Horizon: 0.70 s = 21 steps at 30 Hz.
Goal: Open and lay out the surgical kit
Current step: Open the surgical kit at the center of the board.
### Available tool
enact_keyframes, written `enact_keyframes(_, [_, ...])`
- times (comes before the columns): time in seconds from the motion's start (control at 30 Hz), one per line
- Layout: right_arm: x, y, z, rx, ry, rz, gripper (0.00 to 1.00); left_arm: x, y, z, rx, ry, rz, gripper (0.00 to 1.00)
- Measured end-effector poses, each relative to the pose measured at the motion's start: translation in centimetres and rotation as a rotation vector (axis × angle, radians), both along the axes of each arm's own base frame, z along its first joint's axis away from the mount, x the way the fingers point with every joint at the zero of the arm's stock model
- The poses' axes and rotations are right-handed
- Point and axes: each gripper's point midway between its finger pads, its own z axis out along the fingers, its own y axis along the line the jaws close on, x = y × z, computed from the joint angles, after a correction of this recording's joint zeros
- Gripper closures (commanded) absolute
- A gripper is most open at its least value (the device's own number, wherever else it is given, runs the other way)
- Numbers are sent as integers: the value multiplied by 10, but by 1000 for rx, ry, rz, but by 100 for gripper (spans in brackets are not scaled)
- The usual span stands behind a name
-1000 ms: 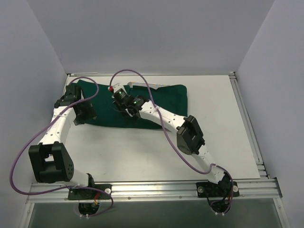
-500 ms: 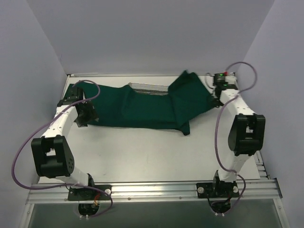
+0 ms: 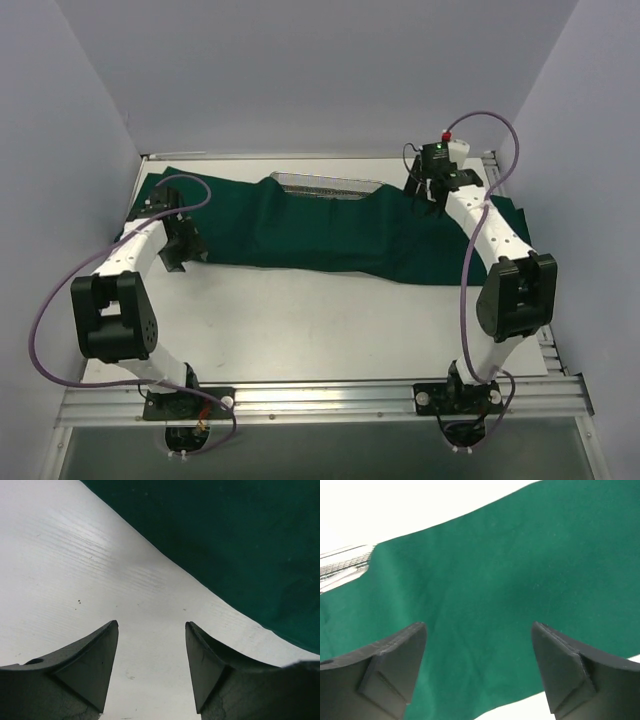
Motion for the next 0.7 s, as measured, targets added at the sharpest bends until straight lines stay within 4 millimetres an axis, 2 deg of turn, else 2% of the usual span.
enact_keyframes(0.03, [2, -6, -8, 26, 7, -7, 32, 0, 1, -4, 3, 13, 2, 37])
enact_keyframes(0.07, [4, -14, -17, 53, 21, -15, 44, 0, 1, -8, 5, 24, 3, 47])
enact_keyframes(0.1, [7, -25, -29, 93, 42, -29, 53, 0, 1, -12, 4, 35, 6, 51])
enact_keyframes(0.13, [10, -32, -40, 114, 62, -37, 75, 1, 2, -17, 6, 49, 2, 54])
enact_keyframes(0.17, [13, -43, -51, 117, 84, -52, 89, 2, 3, -21, 9, 63, -1, 57])
enact_keyframes(0.2, [16, -49, -64, 121, 112, -66, 95, 4, 3, -25, 10, 72, -4, 62])
enact_keyframes(0.27, [22, -46, -87, 136, 155, -76, 97, 10, 3, -31, 11, 77, -9, 73])
enact_keyframes(0.3, [23, -40, -98, 144, 176, -75, 98, 12, 3, -33, 11, 80, -15, 85])
enact_keyframes(0.4, [18, -20, -124, 157, 232, -63, 95, 30, 5, -36, 13, 69, -19, 98])
enact_keyframes(0.5, [14, -3, -136, 164, 257, -36, 92, 58, 8, -44, 17, 66, -13, 98])
enact_keyframes(0.57, [15, 4, -146, 166, 275, -26, 77, 78, 9, -55, 13, 71, 0, 98])
enact_keyframes(0.6, [17, 5, -152, 166, 284, -26, 73, 85, 9, -62, 11, 79, 8, 98])
enact_keyframes(0.67, [22, 5, -166, 165, 308, -32, 69, 92, 9, -65, 0, 84, 28, 98])
enact_keyframes(0.7, [30, 7, -163, 170, 292, -29, 67, 93, 10, -65, -3, 88, 37, 98])
